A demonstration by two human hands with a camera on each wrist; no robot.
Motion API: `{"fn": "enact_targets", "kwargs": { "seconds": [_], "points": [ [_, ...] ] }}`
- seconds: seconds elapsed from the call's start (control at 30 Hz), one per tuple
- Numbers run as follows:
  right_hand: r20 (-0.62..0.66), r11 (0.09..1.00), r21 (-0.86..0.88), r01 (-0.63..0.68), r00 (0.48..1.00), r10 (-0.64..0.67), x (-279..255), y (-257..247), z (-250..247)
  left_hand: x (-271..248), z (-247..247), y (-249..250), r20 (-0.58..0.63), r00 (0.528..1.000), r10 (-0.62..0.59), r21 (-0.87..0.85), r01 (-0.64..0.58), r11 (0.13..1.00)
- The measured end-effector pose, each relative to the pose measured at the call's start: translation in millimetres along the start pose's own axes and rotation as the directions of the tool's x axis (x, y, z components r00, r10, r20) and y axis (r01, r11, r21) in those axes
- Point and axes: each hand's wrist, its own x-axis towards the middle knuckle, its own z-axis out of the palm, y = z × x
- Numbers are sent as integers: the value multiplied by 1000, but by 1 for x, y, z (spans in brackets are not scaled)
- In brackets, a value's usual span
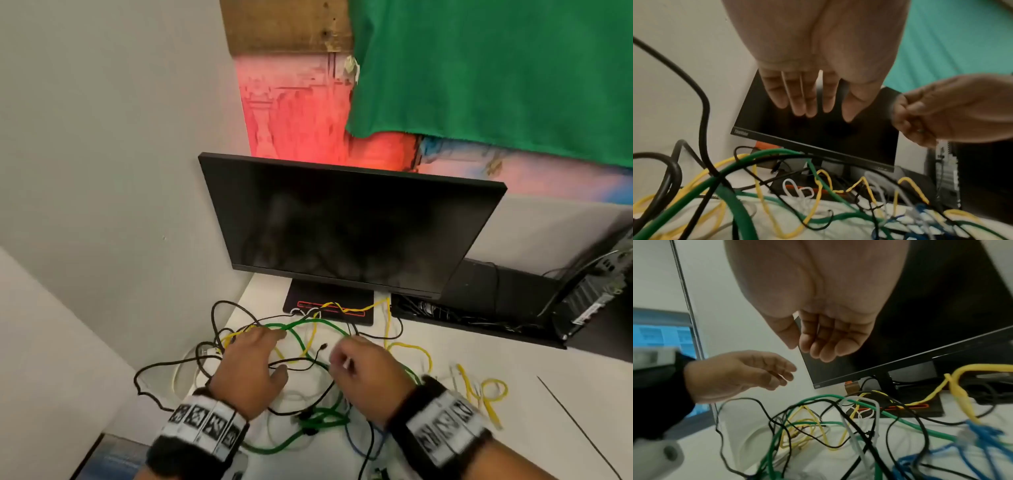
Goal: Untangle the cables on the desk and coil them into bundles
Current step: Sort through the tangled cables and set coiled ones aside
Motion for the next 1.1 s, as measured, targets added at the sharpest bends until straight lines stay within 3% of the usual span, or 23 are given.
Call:
{"fn": "enact_targets", "kwargs": {
  "seconds": [0.07,0.1,0.2,0.3,0.43,0.5,0.57,0.6,0.67,0.73,0.77,0.83,0.9,1.0,1.1],
  "points": [
    [23,995,-89,-41,999,43,22,-11,13,10,2,9,161,983,-88,168,61,984],
    [87,986,-162,-43,995,58,30,-14,22,13,4,12,197,975,-107,169,74,983],
    [136,984,-151,-95,984,116,33,-18,32,8,5,17,163,986,-46,-165,74,983],
    [22,995,80,-68,998,66,24,-22,9,4,0,13,53,998,21,-408,2,913],
    [-248,918,379,114,968,-18,8,-36,-62,4,-2,3,46,999,-27,-449,45,893],
    [-417,848,506,160,906,78,-4,-29,-105,3,-5,-5,5,996,-89,-468,82,880],
    [-458,756,636,154,864,209,-20,-10,-139,1,-9,-12,-11,989,-149,-528,121,840],
    [-459,783,614,106,854,244,-28,3,-149,0,-12,-14,-7,987,-159,-533,131,836],
    [-413,932,325,-158,863,291,-39,28,-155,0,-19,-15,8,991,-135,-478,123,870],
    [-348,901,-75,-428,858,379,-49,37,-146,0,-26,-6,63,995,-82,-380,100,920],
    [-360,860,-215,-462,856,370,-52,32,-137,1,-28,3,94,995,-45,-321,73,944],
    [-354,908,-280,-312,913,204,-52,5,-114,3,-32,27,121,992,37,-215,-11,977],
    [-187,953,-293,-84,982,29,-44,-32,-89,4,-34,53,91,989,114,-193,-95,977],
    [-2,937,-339,89,995,-95,-31,-59,-65,5,-39,77,22,986,163,-289,-150,946],
    [-99,992,-6,123,987,-123,-33,-50,-90,2,-49,69,4,991,136,-239,-131,962]
  ]
}}
